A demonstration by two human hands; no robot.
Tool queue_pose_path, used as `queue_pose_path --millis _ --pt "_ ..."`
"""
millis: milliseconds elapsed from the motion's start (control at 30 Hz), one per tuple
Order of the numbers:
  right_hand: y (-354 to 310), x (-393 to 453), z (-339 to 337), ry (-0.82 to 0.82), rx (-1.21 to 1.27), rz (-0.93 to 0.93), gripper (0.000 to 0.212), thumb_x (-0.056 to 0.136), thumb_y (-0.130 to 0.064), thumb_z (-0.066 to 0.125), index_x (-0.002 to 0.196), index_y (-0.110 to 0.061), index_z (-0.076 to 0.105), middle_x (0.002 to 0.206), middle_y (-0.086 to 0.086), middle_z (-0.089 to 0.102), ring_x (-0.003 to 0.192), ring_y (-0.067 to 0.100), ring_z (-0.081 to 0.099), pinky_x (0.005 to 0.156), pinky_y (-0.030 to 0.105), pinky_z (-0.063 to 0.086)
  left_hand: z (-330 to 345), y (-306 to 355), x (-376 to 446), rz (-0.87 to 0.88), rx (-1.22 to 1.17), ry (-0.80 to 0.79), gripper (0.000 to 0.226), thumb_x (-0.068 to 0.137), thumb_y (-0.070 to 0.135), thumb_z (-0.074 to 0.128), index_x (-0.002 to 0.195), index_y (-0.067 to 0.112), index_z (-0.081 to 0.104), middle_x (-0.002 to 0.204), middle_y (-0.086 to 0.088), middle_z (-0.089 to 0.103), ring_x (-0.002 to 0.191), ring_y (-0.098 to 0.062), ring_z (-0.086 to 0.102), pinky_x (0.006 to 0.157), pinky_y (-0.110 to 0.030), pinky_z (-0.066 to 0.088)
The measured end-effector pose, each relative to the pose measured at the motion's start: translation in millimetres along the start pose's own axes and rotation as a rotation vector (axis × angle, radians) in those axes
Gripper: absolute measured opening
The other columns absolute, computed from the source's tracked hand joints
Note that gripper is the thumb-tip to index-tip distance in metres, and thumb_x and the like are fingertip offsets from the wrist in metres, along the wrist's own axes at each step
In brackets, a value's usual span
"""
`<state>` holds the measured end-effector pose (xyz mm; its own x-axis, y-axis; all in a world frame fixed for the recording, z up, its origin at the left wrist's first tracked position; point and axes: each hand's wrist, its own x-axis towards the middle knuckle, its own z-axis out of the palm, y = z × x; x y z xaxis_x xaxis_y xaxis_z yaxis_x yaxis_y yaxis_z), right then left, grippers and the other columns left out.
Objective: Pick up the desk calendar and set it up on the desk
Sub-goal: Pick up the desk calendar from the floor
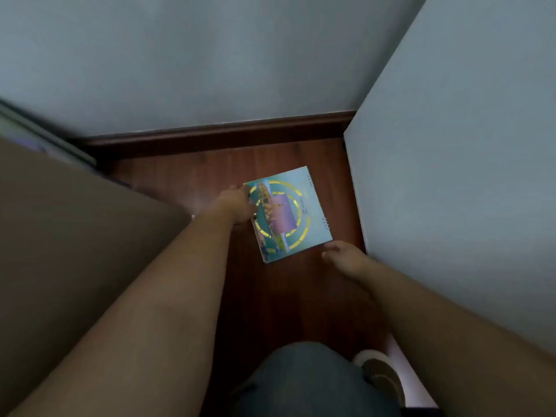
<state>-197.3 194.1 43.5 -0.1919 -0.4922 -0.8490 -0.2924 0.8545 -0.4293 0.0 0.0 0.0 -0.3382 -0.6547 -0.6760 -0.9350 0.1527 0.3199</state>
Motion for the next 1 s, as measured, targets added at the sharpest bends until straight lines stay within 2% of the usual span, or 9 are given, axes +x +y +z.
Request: queue_pose_path --millis 133,267,400,467,600,733,800,867,1000 --pt "9.4 -2.8 9.9 -0.009 -0.018 0.118 0.043 0.092 -0.019 0.058 0.131 -0.002 0.056 0.129 0.017 0.059 0.120 0.028 0.056 0.097 0.030 0.041 5.4 -5.7 11.7 -0.041 -0.084 0.008 0.073 0.080 0.036 0.065 0.143 0.009 0.040 0.152 -0.017 0.041 0.132 -0.038 0.047 0.107 -0.040 0.040" --pt "6.8 6.9 14.1 -0.052 0.008 0.147 0.017 0.092 -0.019 0.056 0.079 -0.009 0.061 0.080 0.007 0.057 0.072 0.016 0.054 0.071 0.029 0.041 5.9 4.0 23.7 -0.027 -0.010 -0.002 0.090 0.080 0.044 0.067 0.152 0.008 0.026 0.157 -0.018 0.030 0.140 -0.039 0.038 0.114 -0.041 0.033" --pt "4.9 14.4 18.5 -0.017 0.299 0.235 0.009 0.093 -0.017 0.054 0.097 -0.010 0.057 0.083 0.004 0.056 0.076 0.017 0.055 0.064 0.023 0.044 15.3 9.9 12.9 -0.073 0.030 -0.025 0.080 0.080 0.042 0.062 0.149 0.015 0.032 0.148 -0.021 0.032 0.135 -0.043 0.038 0.112 -0.043 0.034" --pt "5.5 16.9 26.4 0.042 0.461 0.281 0.005 0.093 -0.015 0.054 0.095 -0.012 0.057 0.082 0.004 0.056 0.065 0.012 0.049 0.048 0.017 0.042 35.2 7.7 -4.2 -0.111 -0.021 -0.073 0.079 0.076 0.041 0.060 0.147 0.019 0.035 0.146 -0.020 0.036 0.135 -0.040 0.038 0.112 -0.040 0.034" --pt "21.0 20.5 36.2 0.126 0.695 0.406 0.035 0.088 -0.019 0.058 0.121 -0.008 0.056 0.105 0.010 0.060 0.070 0.018 0.054 0.055 0.026 0.036 85.8 4.0 -58.5 -0.259 -0.268 -0.005 0.064 0.075 0.028 0.066 0.135 0.015 0.047 0.135 -0.022 0.047 0.128 -0.039 0.044 0.105 -0.037 0.038" --pt "22.0 17.3 23.7 0.095 0.692 0.378 0.020 0.090 -0.009 0.054 0.107 -0.001 0.061 0.086 0.012 0.064 0.065 0.023 0.059 0.060 0.031 0.047 98.8 -8.6 -93.8 -0.370 -0.457 0.055 0.024 0.081 0.032 0.065 0.089 0.013 0.054 0.110 -0.016 0.052 0.107 -0.036 0.056 0.083 -0.034 0.041" --pt "6.8 10.6 15.3 0.076 0.632 0.311 0.019 0.091 -0.004 0.054 0.108 0.003 0.060 0.090 0.017 0.065 0.065 0.026 0.062 0.058 0.033 0.053 88.6 -9.6 -104.7 -0.347 -0.492 0.064 0.028 0.084 0.035 0.063 0.071 0.017 0.047 0.088 -0.003 0.050 0.085 -0.026 0.057 0.066 -0.031 0.038" --pt "-13.7 -2.8 7.0 0.081 0.587 0.252 0.021 0.091 -0.002 0.056 0.111 0.002 0.058 0.094 0.016 0.065 0.067 0.023 0.063 0.055 0.032 0.051 70.7 -2.7 -119.2 -0.352 -0.624 0.089 0.029 0.086 0.031 0.061 0.067 0.018 0.044 0.075 0.000 0.051 0.070 -0.017 0.051 0.057 -0.031 0.034" --pt "-51.4 -59.1 -14.4 0.086 0.609 0.107 0.016 0.091 -0.002 0.056 0.104 -0.011 0.053 0.103 0.010 0.065 0.072 0.020 0.064 0.058 0.032 0.053 22.5 20.9 -172.1 -0.376 -0.890 0.150 0.012 0.082 0.022 0.059 0.079 0.013 0.052 0.082 -0.008 0.059 0.078 -0.022 0.056 0.065 -0.033 0.039"
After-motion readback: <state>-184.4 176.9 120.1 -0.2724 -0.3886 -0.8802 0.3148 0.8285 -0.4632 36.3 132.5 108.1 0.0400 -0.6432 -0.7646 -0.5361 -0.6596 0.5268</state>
